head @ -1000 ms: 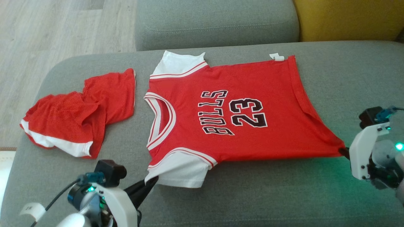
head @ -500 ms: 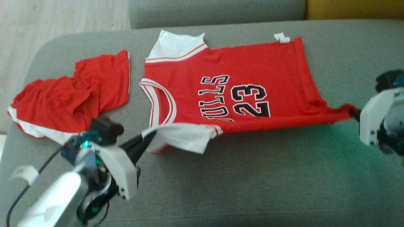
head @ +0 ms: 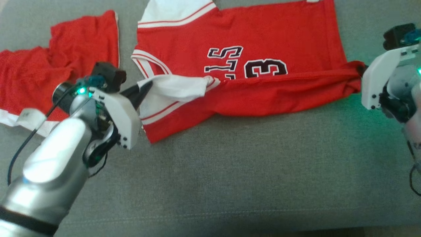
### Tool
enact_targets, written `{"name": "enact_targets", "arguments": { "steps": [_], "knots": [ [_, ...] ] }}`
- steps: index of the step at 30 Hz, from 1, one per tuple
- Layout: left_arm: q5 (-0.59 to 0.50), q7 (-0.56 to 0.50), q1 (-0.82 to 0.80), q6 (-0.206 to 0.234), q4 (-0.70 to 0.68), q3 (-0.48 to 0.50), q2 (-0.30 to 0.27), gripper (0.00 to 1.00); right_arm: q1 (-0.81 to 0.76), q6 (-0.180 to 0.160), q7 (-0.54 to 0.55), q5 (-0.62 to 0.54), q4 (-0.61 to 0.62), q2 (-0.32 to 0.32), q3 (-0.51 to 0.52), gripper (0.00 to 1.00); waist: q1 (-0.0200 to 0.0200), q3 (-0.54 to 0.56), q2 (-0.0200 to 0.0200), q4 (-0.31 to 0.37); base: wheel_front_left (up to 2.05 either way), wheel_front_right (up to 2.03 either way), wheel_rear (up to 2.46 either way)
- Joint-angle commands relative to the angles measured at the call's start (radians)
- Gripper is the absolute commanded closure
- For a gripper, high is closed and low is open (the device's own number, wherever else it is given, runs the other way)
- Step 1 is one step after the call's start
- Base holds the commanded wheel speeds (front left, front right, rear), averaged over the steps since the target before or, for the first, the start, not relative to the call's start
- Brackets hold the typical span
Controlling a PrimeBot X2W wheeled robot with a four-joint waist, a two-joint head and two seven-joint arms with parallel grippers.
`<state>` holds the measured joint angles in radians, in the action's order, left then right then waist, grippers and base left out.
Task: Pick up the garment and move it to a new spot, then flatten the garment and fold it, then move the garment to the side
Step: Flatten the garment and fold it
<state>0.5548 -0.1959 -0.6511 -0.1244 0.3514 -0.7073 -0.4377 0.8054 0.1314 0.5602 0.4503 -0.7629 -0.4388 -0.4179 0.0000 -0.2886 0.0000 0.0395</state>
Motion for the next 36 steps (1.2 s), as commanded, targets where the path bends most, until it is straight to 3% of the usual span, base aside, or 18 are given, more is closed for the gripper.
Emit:
{"name": "enact_targets", "arguments": {
  "steps": [1, 7, 8, 9, 10, 13, 19, 26, 30, 36],
  "knots": [
    [-0.004, 0.016, -0.066, -0.004, -0.008, 0.034, -0.022, 1.0, 0.026, -0.001, -0.013, -0.014, 0.015, 0.001, -0.011, 1.0, 0.0, -0.023, 0.0, 0.0, 0.0, 0.0, 0.0],
    [-0.004, 0.078, -0.134, -0.006, 0.115, -0.03, 0.026, 1.0, 0.058, -0.001, -0.053, -0.042, -0.05, 0.029, -0.051, 1.0, 0.0, -0.039, 0.0, -0.001, 0.0, 0.0, 0.0],
    [-0.001, 0.091, -0.14, -0.006, 0.132, -0.038, 0.034, 1.0, 0.063, -0.001, -0.07, -0.049, -0.056, 0.031, -0.058, 0.07, 0.0, -0.039, 0.0, -0.001, 0.0, 0.0, 0.0],
    [-0.001, 0.109, -0.146, -0.006, 0.148, -0.041, 0.042, 0.51, 0.067, -0.001, -0.084, -0.05, -0.065, 0.034, -0.058, 0.0, 0.0, -0.037, 0.0, -0.002, 0.0, 0.0, 0.0],
    [-0.001, 0.128, -0.151, -0.006, 0.165, -0.041, 0.05, 0.0, 0.071, -0.001, -0.101, -0.048, -0.074, 0.037, -0.054, 0.0, 0.0, -0.035, 0.0, -0.003, 0.0, 0.0, 0.0],
    [0.007, 0.193, -0.16, 0.013, 0.214, -0.021, 0.082, 0.0, 0.084, -0.001, -0.191, -0.042, -0.083, 0.043, -0.031, 0.0, 0.0, -0.02, 0.0, -0.008, 0.0, 0.0, 0.0],
    [0.063, 0.368, -0.156, 0.098, 0.256, 0.081, 0.147, 0.0, 0.073, -0.001, -0.46, -0.023, -0.04, 0.062, 0.02, 0.0, 0.0, 0.025, 0.0, -0.017, 0.0, 0.0, 0.0],
    [0.12, 0.455, -0.057, 0.197, 0.164, 0.231, 0.215, 0.0, -0.03, -0.001, -0.732, -0.036, 0.045, 0.101, 0.122, 0.0, 0.0, 0.092, 0.0, -0.023, 0.0, 0.0, 0.0],
    [0.077, 0.457, 0.064, 0.244, 0.021, 0.319, 0.268, 0.0, -0.134, -0.001, -0.794, -0.093, 0.122, 0.135, 0.187, 0.0, 0.0, 0.123, 0.0, -0.026, 0.0, 0.0, 0.0],
    [0.009, 0.457, 0.221, 0.258, -0.047, 0.329, 0.329, 0.0, -0.288, -0.001, -0.812, -0.17, 0.24, 0.2, 0.298, 0.0, 0.0, 0.149, 0.0, -0.029, 0.0, 0.0, 0.0]
  ]
}}
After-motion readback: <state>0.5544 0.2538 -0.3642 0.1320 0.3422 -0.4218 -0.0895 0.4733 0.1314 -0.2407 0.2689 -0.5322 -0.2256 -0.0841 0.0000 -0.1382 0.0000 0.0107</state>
